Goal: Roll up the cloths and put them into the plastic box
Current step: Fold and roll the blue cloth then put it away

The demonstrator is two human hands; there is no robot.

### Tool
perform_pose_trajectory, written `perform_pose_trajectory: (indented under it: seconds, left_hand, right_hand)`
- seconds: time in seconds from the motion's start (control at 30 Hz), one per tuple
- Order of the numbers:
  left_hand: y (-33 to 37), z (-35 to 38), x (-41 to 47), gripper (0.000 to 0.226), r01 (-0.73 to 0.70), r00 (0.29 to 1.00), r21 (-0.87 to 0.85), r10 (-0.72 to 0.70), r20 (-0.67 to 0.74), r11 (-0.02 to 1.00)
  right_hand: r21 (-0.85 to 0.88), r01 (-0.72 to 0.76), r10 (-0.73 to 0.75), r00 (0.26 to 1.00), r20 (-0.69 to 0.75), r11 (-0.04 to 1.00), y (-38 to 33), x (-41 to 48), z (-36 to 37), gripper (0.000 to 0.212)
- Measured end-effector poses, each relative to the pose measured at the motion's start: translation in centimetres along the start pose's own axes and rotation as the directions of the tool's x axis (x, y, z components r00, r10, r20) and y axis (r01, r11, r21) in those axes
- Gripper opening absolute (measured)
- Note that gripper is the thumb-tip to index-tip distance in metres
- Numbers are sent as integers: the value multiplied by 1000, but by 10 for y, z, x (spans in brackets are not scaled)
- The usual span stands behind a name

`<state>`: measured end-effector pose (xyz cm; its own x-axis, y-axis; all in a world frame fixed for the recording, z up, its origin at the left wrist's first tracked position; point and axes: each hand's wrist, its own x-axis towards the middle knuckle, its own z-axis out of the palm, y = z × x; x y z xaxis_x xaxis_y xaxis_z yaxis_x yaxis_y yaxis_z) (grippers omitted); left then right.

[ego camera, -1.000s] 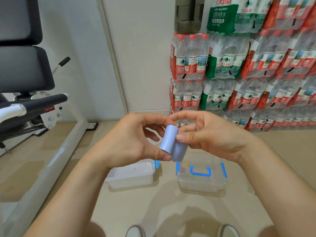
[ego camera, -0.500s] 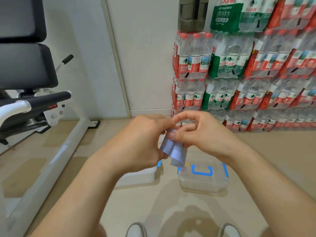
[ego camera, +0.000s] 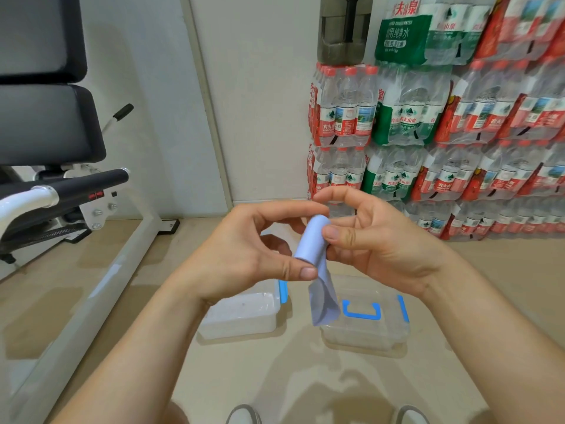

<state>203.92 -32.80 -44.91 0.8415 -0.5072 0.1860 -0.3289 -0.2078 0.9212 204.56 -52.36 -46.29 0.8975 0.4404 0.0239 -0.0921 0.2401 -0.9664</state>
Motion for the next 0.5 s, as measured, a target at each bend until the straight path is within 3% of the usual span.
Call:
perform_pose_trajectory:
  seconds: [0.13,0.23,0.37,0.5]
  left_hand:
    - [4,-6,-2,63,-26,999,36,28,-40,999]
    - [6,-7,-6,62,29,997,204,-12,-80,978]
    - [5,0,-6,59,23,999,539,-4,-37,842]
    - [3,7,-1,54,-94,995,708,50,83,700]
  right_hand:
    - [-100,-43,44,999,9,994,-1,-1,-2,46]
    - [-210,-72,71,997,-13,975,0,-1,-3,44]
    - [-423,-98,78,995,-65,901,2,-2,1,38]
    - [-514,-116,44,988,-151,850,10,2,8,42]
